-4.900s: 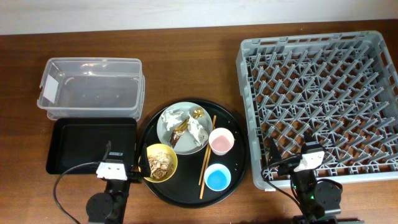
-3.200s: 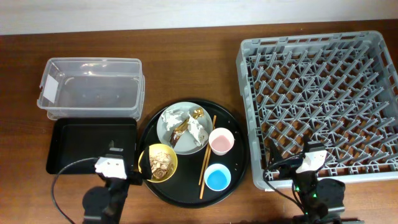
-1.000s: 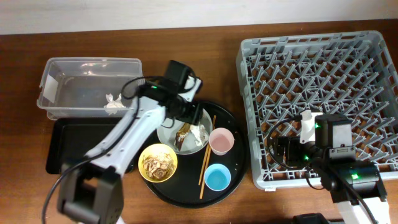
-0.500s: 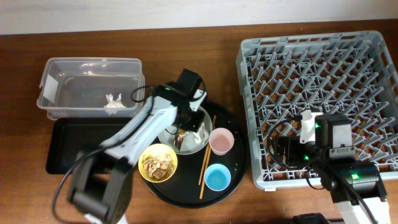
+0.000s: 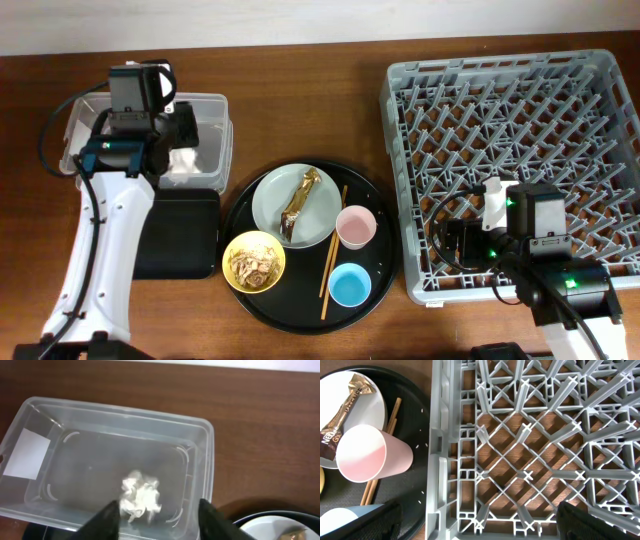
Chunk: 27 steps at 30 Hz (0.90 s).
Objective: Sort waste into correct bins and load items into the dishwasher rack
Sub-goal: 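Grasp the second tissue and drop it into the clear bin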
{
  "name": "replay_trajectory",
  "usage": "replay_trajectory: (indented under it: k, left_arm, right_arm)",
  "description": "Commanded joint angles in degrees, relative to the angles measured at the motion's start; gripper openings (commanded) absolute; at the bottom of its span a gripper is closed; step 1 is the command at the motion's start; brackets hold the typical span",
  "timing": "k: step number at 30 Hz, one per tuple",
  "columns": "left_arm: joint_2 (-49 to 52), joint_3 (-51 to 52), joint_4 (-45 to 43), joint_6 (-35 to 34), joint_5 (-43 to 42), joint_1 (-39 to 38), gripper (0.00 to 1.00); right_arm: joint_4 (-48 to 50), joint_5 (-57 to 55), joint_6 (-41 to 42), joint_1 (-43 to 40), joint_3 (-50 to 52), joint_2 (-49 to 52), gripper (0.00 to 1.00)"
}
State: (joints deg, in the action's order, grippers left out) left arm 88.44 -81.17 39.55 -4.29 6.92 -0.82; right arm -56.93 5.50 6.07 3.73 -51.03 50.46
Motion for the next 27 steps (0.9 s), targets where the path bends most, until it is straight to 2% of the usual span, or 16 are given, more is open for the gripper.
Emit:
replay_trajectory:
  k: [1, 3, 4, 10, 14, 16, 17, 19, 20, 21, 23, 27]
  left_arm:
    - [1.9, -0.4, 1.5, 0.0, -5.6, 0.0, 0.54]
    - [2.7, -0.3, 4.6, 0.0, -14.9, -1.8, 0.57]
    - [3.3, 0.0, 5.6, 0.0, -16.2, -3.1, 0.58]
    - [12.3, 4.4, 6.4, 0.1, -16.1, -18.9, 0.58]
    - [20.8, 4.4, 5.9, 0.1, -15.6, -24.2, 0.59]
    - [24.3, 4.4, 6.0, 0.0, -12.2, -25.0, 0.58]
    - [25.8, 4.4, 6.2, 0.0, -11.8, -25.1, 0.53]
    - [25.2, 3.8, 6.2, 0.0, -11.8, -25.0, 0.11]
    - [24.7, 3.3, 6.2, 0.0, -11.7, -25.0, 0.04]
    - [23.5, 2.5, 6.2, 0.0, -11.4, -25.0, 0.00]
    - [18.3, 1.2, 6.2, 0.0, -9.6, -24.5, 0.00]
    - [5.3, 1.1, 4.9, -0.6, 2.6, -18.6, 0.00]
  right_arm:
    - [0.1, 0.3, 0.4, -0.4, -1.0, -0.2, 0.99]
    - [0.1, 0.3, 0.4, -0.4, -1.0, -0.2, 0.99]
    - [0.1, 0.3, 0.4, -0.4, -1.0, -0.2, 0.98]
    - [0.1, 0.3, 0.4, -0.4, -1.0, 1.9, 0.99]
    - [0.0, 0.3, 0.4, -0.4, -1.0, 1.9, 0.99]
    - [-0.1, 0.3, 0.4, -0.4, -1.0, 1.9, 0.99]
    - [-0.2, 0.3, 0.4, -0.4, -1.0, 1.9, 0.99]
    - [-0.3, 0.3, 0.4, -0.4, -1.0, 1.9, 0.99]
    - [-0.3, 0.3, 0.4, -0.4, -1.0, 1.9, 0.99]
    - [-0.3, 0.3, 0.4, -0.4, -1.0, 1.9, 0.99]
    - [-0.3, 0.3, 0.4, -0.4, -1.0, 1.9, 0.99]
    - [-0.3, 0.3, 0.4, -0.4, -1.0, 1.9, 0.99]
